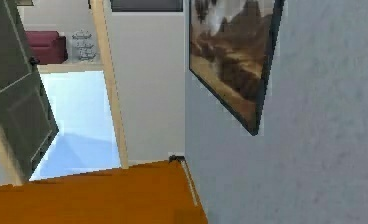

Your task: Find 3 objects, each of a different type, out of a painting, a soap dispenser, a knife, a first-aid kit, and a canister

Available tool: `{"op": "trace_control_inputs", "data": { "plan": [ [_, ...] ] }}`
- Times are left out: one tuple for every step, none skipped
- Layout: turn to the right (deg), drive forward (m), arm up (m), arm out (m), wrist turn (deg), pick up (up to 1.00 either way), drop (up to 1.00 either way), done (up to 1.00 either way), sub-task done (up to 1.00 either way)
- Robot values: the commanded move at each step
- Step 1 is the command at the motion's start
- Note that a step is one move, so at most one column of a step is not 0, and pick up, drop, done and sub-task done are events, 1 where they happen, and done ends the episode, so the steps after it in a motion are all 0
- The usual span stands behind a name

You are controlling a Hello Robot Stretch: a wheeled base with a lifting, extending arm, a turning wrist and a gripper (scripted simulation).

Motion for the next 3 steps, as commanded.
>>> {"op": "trace_control_inputs", "data": {
  "plan": [
    [-15.0, 0.00, 0.00, 0.00, 0.0, 0.00, 0.00, 0.00, 0.00],
    [0.0, 0.30, 0.00, 0.00, 0.0, 0.00, 0.00, 0.00, 0.00],
    [-24.0, 0.00, 0.00, 0.00, 0.0, 0.00, 0.00, 0.00, 0.00]
  ]
}}
